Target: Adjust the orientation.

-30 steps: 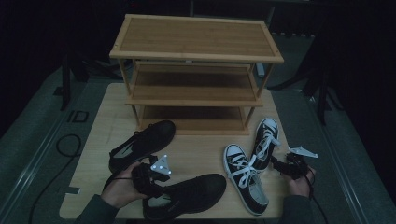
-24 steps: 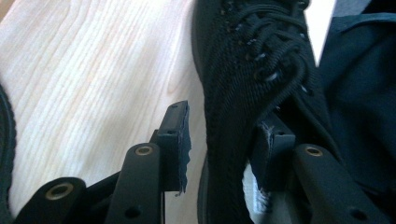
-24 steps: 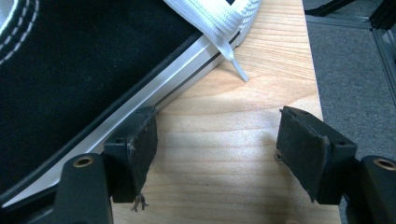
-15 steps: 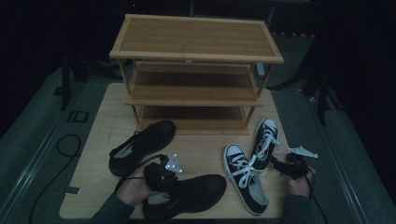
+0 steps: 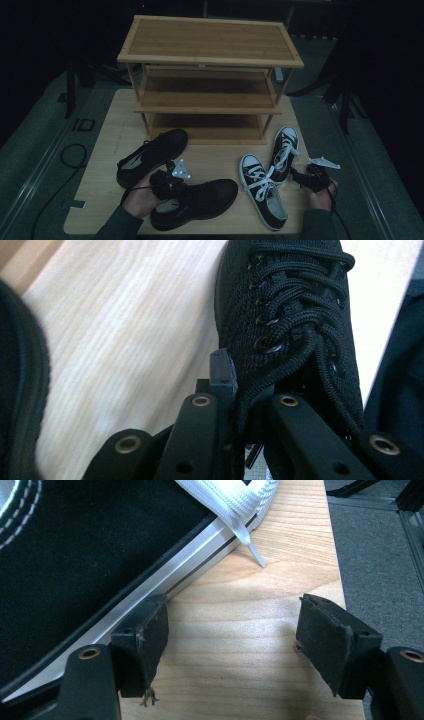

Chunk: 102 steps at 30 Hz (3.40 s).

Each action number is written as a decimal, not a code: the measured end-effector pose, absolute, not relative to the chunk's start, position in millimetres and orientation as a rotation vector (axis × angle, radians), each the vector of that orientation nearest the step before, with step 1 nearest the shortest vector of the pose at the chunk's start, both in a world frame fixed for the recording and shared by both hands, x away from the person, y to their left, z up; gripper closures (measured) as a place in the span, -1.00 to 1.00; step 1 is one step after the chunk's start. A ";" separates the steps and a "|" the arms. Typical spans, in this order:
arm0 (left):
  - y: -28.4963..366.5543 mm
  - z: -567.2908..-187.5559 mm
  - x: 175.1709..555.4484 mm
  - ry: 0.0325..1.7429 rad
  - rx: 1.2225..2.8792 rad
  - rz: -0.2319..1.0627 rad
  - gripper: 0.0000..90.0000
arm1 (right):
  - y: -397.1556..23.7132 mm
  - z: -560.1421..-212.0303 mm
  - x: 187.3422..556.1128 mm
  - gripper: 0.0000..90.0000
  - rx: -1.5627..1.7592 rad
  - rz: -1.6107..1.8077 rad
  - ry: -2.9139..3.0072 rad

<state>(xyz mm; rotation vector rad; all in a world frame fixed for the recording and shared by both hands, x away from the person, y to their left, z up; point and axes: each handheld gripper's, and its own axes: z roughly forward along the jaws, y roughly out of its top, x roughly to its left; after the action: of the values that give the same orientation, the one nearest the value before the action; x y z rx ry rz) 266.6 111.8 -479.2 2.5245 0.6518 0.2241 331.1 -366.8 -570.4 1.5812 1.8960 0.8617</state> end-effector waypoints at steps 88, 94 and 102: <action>195.0 -487.5 296.4 1.128 2.263 0.440 0.92 | -366.6 -570.4 331.1 -0.36 1.582 0.862 1.895; 195.6 -487.7 296.4 1.125 2.265 0.446 0.92 | -366.6 -570.4 331.1 -0.36 1.582 0.862 1.895; 193.6 -488.4 296.4 1.167 2.243 0.514 0.92 | -366.7 -570.4 331.1 -0.36 1.582 0.862 1.895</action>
<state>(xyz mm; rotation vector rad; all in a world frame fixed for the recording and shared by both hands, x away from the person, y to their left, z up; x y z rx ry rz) 296.4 193.6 -488.4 2.2435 1.1666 0.5140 331.1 -366.7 -570.4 1.5822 1.8949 0.8621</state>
